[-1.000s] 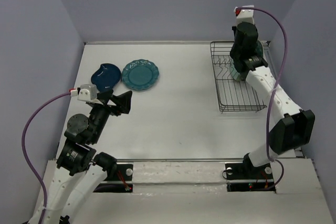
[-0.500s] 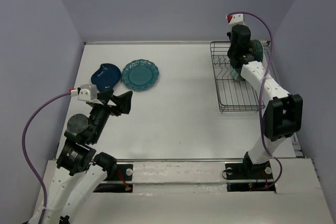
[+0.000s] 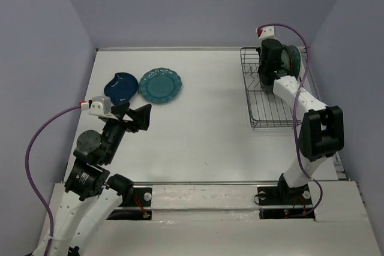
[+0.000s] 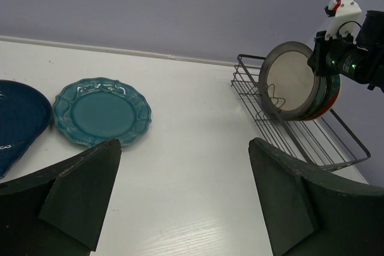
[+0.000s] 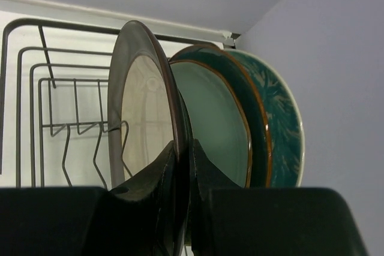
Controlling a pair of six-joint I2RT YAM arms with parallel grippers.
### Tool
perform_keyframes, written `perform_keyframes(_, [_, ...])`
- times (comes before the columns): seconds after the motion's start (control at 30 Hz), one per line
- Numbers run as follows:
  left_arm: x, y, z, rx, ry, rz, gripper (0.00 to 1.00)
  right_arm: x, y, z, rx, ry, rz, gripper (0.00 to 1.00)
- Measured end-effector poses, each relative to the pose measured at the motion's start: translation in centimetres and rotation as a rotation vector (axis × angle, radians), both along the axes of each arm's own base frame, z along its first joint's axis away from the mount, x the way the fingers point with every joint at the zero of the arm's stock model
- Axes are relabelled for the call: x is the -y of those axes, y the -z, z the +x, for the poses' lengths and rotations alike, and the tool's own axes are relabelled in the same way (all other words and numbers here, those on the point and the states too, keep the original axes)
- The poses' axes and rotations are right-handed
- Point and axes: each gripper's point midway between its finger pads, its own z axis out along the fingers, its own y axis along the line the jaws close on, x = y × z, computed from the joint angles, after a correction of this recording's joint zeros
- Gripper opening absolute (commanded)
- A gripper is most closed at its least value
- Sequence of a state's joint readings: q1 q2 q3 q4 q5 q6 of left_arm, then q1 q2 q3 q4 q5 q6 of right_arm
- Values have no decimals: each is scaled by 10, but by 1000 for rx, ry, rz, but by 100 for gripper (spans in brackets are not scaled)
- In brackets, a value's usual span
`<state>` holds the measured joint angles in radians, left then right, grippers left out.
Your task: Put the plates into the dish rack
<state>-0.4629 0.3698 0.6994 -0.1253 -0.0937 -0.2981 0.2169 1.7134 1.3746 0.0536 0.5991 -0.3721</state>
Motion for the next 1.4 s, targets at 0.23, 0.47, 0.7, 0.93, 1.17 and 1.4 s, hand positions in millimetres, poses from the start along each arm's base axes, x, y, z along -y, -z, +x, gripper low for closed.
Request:
perform_keyframes(0.23, [0,0,0,0,0,0,99,0,16,-4,11,19,55,8])
perform_keyframes(0.47, [0,0,0,0,0,0,99,6,14,-12,83,92,156,77])
perform_keyframes(0.7, [0,0,0,0,0,0,99,-3,-27,-21,159,89,311,91])
perform_keyframes(0.93, [-2,0,1,-1,-11,1,99,-74,-97,-52,286,-135,600,85])
perform_keyframes(1.17, [-5,3,5,-12,-27,6,99,-236,-51,-65,106,-444,963,69])
perform_keyframes(1.4, [-5,4,6,-14,-32,7,99,-337,115,-66,-279,-388,1178,70])
